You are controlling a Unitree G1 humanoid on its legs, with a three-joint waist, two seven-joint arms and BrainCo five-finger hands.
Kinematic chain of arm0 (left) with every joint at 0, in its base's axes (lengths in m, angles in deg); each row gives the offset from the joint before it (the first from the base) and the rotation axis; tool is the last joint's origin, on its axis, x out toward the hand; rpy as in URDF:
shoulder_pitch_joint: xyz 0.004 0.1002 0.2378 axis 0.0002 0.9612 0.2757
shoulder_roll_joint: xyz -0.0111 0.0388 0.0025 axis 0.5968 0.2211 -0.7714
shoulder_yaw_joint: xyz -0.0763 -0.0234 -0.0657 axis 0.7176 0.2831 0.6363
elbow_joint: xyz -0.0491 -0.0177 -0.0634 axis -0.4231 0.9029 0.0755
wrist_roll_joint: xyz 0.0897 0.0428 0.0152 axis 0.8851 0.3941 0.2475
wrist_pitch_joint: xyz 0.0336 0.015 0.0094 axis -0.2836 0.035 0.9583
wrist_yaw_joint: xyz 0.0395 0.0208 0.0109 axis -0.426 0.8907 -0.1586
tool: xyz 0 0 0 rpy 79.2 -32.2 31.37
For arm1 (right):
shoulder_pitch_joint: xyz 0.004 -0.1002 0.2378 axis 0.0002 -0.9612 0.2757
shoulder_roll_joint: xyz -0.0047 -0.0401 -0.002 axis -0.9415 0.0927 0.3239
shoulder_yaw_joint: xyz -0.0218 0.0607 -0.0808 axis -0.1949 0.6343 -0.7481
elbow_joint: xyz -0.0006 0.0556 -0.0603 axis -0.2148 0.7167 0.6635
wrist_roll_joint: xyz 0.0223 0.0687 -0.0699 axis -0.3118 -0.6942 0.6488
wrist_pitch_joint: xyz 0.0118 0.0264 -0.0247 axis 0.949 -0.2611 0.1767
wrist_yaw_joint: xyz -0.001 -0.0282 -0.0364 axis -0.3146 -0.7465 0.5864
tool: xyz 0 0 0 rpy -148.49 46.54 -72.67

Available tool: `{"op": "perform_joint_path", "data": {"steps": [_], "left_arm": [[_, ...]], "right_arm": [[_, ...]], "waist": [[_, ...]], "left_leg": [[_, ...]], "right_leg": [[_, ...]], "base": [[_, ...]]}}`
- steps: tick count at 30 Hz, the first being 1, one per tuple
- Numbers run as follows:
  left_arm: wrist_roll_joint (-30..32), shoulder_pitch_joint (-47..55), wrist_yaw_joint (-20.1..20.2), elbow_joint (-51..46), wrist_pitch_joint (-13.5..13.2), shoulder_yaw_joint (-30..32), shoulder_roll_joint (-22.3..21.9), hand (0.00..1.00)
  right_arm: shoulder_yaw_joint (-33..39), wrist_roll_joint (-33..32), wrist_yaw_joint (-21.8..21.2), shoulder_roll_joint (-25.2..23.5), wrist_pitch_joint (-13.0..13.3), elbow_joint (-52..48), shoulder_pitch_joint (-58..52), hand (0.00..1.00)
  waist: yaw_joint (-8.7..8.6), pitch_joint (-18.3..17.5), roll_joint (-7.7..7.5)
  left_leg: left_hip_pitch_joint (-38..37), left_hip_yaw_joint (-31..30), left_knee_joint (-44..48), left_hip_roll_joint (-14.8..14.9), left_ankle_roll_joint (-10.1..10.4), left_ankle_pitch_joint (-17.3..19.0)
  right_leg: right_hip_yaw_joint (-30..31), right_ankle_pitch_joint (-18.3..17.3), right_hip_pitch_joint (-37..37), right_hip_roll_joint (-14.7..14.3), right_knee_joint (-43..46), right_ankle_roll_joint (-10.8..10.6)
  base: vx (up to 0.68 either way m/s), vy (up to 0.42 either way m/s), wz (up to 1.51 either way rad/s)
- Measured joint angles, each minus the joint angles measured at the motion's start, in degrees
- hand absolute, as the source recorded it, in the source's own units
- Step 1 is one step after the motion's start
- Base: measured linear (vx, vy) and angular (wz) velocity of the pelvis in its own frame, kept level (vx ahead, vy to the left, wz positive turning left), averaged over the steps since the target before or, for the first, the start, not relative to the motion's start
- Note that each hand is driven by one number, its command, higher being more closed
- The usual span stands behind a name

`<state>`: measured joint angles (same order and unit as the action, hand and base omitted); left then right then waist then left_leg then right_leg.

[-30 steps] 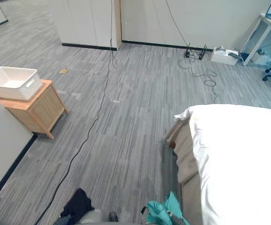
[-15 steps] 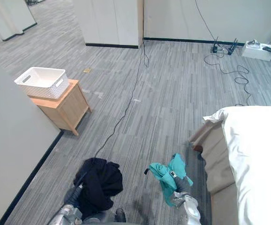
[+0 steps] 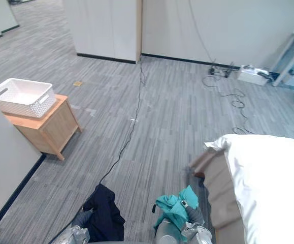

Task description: Tidy the bed and pick cloth on bed and put in laundry

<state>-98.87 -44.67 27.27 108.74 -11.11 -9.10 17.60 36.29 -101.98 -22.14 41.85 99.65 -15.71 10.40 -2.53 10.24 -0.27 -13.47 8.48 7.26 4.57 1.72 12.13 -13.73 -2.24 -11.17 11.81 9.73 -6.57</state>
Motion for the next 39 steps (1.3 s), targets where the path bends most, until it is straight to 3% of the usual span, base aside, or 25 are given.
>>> {"op": "perform_joint_path", "data": {"steps": [1,2,3,5,8,9,12,13,14,16,17,18,19,20,21,22,24,26,28,29,31,32,33,36,39], "left_arm": [[-0.01,0.01,0.10,-0.09,0.00,0.14,0.26,1.00],[-0.02,-0.09,0.08,0.35,0.24,0.64,-0.40,1.00],[0.00,-0.02,0.18,0.35,0.22,0.33,-0.89,1.00],[0.00,-0.10,0.32,0.41,-1.19,0.09,-3.64,1.00],[-0.07,-0.62,0.37,1.10,-2.33,0.11,-4.27,1.00],[-0.08,-0.24,0.81,1.03,-2.89,0.13,-4.45,1.00],[-0.71,2.55,5.05,-1.78,-4.53,0.34,-5.01,1.00],[2.50,4.64,4.33,-2.33,-18.69,-1.33,-5.22,1.00],[3.33,5.66,3.89,-5.12,-24.94,-2.24,-5.42,1.00],[3.50,5.06,3.50,-15.22,-32.67,-4.04,-5.37,1.00],[2.09,4.47,3.11,-18.23,-26.51,-4.12,-5.36,1.00],[-1.09,1.97,2.95,-18.73,-16.80,-3.85,-5.53,1.00],[-4.03,-0.03,3.46,-14.97,-10.05,-3.92,-5.61,1.00],[-4.38,-0.21,3.78,-13.08,-9.19,-4.38,-5.66,1.00],[-4.57,-0.04,3.89,-8.33,-8.72,-5.78,-5.85,1.00],[-4.57,0.02,3.78,-2.78,-8.55,-6.45,-5.91,1.00],[-4.53,-0.40,3.69,-0.92,-9.87,-8.15,-5.56,1.00],[-4.41,-1.00,3.51,0.04,-11.56,-9.79,-5.53,1.00],[-4.18,-0.21,2.64,-0.07,-12.12,-10.17,-5.43,1.00],[-2.18,0.37,1.90,-0.54,-12.13,-10.23,-4.80,1.00],[-0.75,0.89,1.30,-1.26,-12.29,-10.62,-4.04,1.00],[1.28,1.04,0.14,-1.66,-11.70,-10.82,-2.70,1.00],[2.53,1.26,-0.57,-1.69,-11.03,-11.07,-2.34,1.00],[3.16,1.25,-2.25,-1.93,-9.03,-13.20,-0.79,1.00],[3.02,0.63,-2.54,-1.98,-7.03,-13.35,-0.72,1.00]], "right_arm": [[-0.01,0.01,-0.02,-0.20,0.29,-0.41,-0.31,1.00],[0.20,0.02,-0.01,0.19,0.77,-0.57,-0.78,1.00],[0.22,0.02,-0.01,0.18,1.01,-0.58,-1.02,1.00],[0.17,-0.05,-0.16,1.68,1.78,-0.61,-0.07,1.00],[-0.71,0.05,-0.51,1.37,1.73,-0.43,1.64,1.00],[-1.02,0.04,-1.03,1.54,1.79,-0.50,1.46,1.00],[-0.77,-0.07,-4.77,2.18,4.87,2.03,1.57,1.00],[-0.81,-0.13,-5.74,2.23,5.98,2.31,1.64,1.00],[-0.80,-0.16,-6.05,2.30,6.61,2.29,1.59,1.00],[-1.05,0.00,-6.00,2.43,6.52,1.26,1.86,1.00],[-1.11,0.12,-5.81,2.38,6.17,0.42,1.82,1.00],[-0.95,0.76,-5.27,2.27,5.19,-0.27,2.30,1.00],[-0.99,1.56,-4.77,2.10,4.27,-0.50,2.69,1.00],[-1.04,2.03,-4.60,2.00,4.08,-0.60,2.84,1.00],[-1.16,2.80,-3.88,1.43,3.99,-0.57,2.64,1.00],[-1.24,2.81,-2.99,-0.18,3.93,0.44,2.54,1.00],[-1.70,2.79,-2.31,-1.01,4.25,0.76,2.39,1.00],[-3.01,2.84,-1.26,-0.92,4.20,0.86,2.75,1.00],[-3.83,3.07,-0.50,-1.12,4.18,0.52,3.18,1.00],[-4.14,3.45,0.46,-1.47,4.17,0.48,3.36,1.00],[-4.77,3.41,1.12,-2.01,4.14,0.40,3.66,1.00],[-6.20,3.34,1.40,-2.53,4.01,0.09,3.83,1.00],[-6.57,3.26,1.43,-2.47,3.93,-0.48,3.58,1.00],[-7.78,2.69,2.02,-2.50,3.85,-3.03,0.48,1.00],[-7.81,2.57,3.33,-2.28,3.18,-3.77,-0.17,1.00]], "waist": [[-0.01,0.35,-0.90],[-0.23,0.89,-0.65],[-0.28,0.70,0.60],[-0.29,-0.40,5.62],[-0.12,0.51,5.41],[-0.17,1.11,5.21],[0.61,1.99,4.88],[0.44,2.53,4.11],[0.59,2.65,4.02],[3.17,2.96,3.66],[3.53,2.94,3.75],[3.52,2.84,3.74],[2.98,2.49,4.32],[2.77,2.21,4.77],[2.83,2.03,5.05],[3.12,1.58,3.07],[3.81,1.56,1.25],[4.55,1.52,1.18],[5.31,1.40,1.23],[5.37,1.06,1.45],[5.65,1.03,0.94],[5.90,0.77,-0.75],[5.55,0.67,-0.74],[3.05,0.49,-0.75],[1.63,0.75,-0.76]], "left_leg": [[-1.24,-1.11,0.66,-0.10,1.14,2.34],[-3.10,-2.84,2.89,1.92,2.65,6.28],[-3.44,-2.98,3.14,2.92,3.26,7.08],[-3.80,-3.90,3.07,8.35,1.99,9.79],[2.32,-6.80,18.84,10.13,2.65,3.68],[7.34,-8.10,29.56,11.20,2.77,-1.74],[18.75,-7.17,52.94,12.33,2.72,-1.46],[21.14,-5.99,53.43,10.15,2.40,-0.18],[22.63,-5.26,52.02,8.70,2.39,0.78],[24.94,-0.81,39.73,3.85,1.94,3.10],[25.00,0.71,34.53,2.13,1.88,3.15],[24.29,3.76,23.60,-1.15,1.62,1.21],[23.41,7.40,8.02,-4.11,1.34,-6.01],[23.40,8.54,2.90,-4.58,0.79,-9.40],[23.30,10.21,-0.92,-4.43,-1.65,-17.31],[22.28,11.36,-0.73,-6.76,-7.96,-15.53],[22.63,10.95,0.49,-8.37,-9.70,-13.66],[21.23,12.33,1.96,-8.98,-11.95,-11.65],[18.48,13.50,1.93,-8.94,-12.26,-10.32],[15.13,12.73,1.69,-8.32,-11.24,-7.31],[12.35,12.45,0.66,-8.06,-10.36,-4.11],[9.85,11.74,0.17,-9.02,-8.64,-2.30],[8.19,10.94,-0.52,-9.11,-8.21,-1.87],[3.65,6.28,-2.26,-8.85,-7.23,-1.04],[1.23,0.58,-1.92,-7.01,-5.66,-0.14]], "right_leg": [[2.54,-0.01,0.29,0.31,-2.26,-0.42],[3.71,3.81,-0.28,-0.95,3.79,0.16],[3.42,3.41,-0.80,-1.83,6.13,0.74],[1.19,-4.03,-4.69,-6.08,15.33,5.38],[0.16,-7.43,-2.83,-7.83,15.88,7.07],[-0.35,-8.04,0.47,-8.87,13.40,7.99],[-0.80,-8.45,10.71,-12.02,4.61,8.85],[-0.78,-8.61,13.97,-12.02,1.84,9.92],[-0.62,-8.76,15.45,-12.02,0.55,10.63],[0.28,-9.10,19.41,-11.39,-2.32,11.84],[0.25,-9.11,20.61,-10.79,-3.00,11.68],[-0.08,-9.45,22.47,-9.37,-3.39,10.89],[-0.76,-10.39,24.41,-8.71,-4.84,9.17],[-0.81,-10.72,25.19,-9.00,-5.71,8.33],[-0.81,-11.65,27.58,-9.66,-7.36,6.74],[-2.37,-12.62,29.96,-8.06,-8.75,5.10],[-3.94,-11.75,30.15,-6.71,-9.18,3.33],[-4.30,-8.66,31.82,-5.77,-8.34,-1.03],[-3.70,-7.29,31.30,-5.38,-2.56,-2.05],[-3.57,-6.82,27.22,-4.07,12.32,-3.24],[-2.68,-4.65,20.95,-1.81,27.72,-6.11],[-2.26,-5.39,13.63,2.35,42.68,-5.05],[-2.91,-6.37,10.83,3.69,46.96,-3.65],[-3.19,-10.67,3.61,4.47,47.07,-1.29],[-3.09,-12.19,-1.36,2.96,31.33,-0.88]], "base": [[0.39,-0.393,0.47],[0.38,-0.406,0.46],[0.41,-0.395,0.35],[0.47,-0.390,0.10],[0.41,-0.360,0.00],[0.46,-0.366,0.08],[0.43,-0.164,0.03],[0.42,-0.092,-0.01],[0.39,-0.067,-0.10],[0.41,-0.002,-0.26],[0.47,0.067,-0.12],[0.49,0.092,0.04],[0.48,0.100,0.07],[0.57,0.158,0.00],[0.58,0.177,0.17],[0.58,0.167,0.22],[0.48,0.096,0.35],[0.40,0.100,0.27],[0.38,0.118,0.10],[0.44,0.133,0.18],[0.35,0.073,0.13],[0.32,0.030,0.14],[0.38,0.027,0.29],[0.32,-0.039,0.78],[0.36,-0.154,0.98]]}}
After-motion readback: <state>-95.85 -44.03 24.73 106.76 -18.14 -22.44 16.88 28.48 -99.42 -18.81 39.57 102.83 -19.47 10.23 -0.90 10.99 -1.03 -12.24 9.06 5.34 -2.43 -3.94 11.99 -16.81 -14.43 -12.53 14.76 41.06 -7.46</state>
